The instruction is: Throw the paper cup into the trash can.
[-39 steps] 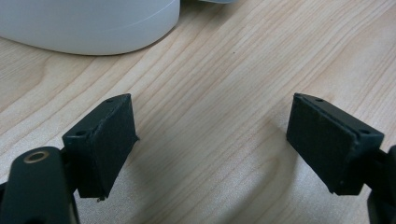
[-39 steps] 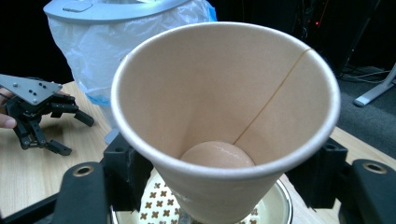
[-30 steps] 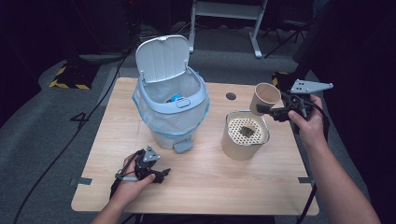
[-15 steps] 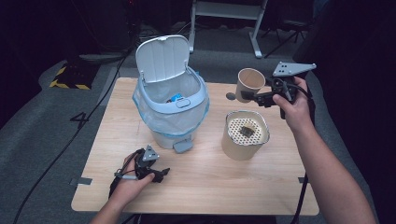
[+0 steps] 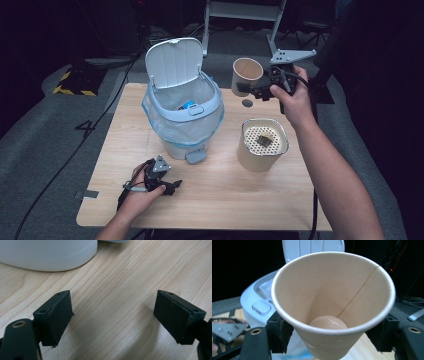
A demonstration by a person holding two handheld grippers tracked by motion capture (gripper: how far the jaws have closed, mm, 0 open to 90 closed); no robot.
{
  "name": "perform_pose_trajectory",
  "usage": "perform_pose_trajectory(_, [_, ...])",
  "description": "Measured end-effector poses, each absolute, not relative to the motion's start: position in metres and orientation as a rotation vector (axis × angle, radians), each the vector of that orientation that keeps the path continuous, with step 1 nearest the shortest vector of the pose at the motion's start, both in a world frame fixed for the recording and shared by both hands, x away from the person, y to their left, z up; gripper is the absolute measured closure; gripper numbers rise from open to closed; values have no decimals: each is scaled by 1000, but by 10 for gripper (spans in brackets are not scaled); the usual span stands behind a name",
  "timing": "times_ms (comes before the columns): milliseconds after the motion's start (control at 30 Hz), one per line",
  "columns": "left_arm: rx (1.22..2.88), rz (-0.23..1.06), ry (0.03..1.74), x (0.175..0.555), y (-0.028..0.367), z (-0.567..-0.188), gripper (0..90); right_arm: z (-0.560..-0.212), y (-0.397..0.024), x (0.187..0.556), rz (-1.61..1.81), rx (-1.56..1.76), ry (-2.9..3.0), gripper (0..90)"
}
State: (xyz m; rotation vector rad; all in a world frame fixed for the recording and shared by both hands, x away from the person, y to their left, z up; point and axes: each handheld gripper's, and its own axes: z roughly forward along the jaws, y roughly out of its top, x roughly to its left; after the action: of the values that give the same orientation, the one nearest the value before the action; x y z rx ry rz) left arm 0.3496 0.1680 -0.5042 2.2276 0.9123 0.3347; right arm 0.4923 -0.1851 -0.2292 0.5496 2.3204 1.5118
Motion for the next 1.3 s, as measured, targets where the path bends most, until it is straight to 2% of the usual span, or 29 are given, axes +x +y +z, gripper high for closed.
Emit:
perform_pose_trajectory(300, [2232,346,908,350,168,-504,160,-219,-133,507,1517,512,2355,298])
perform_pose_trajectory(533, [2231,346,909,350,168,-504,160,-224,-106,514,1477,512,2368,295])
perform_pose_trajectory(1300, [2232,344,908,350,168,-504,159,-255,-60,528,1402,563,2455,287])
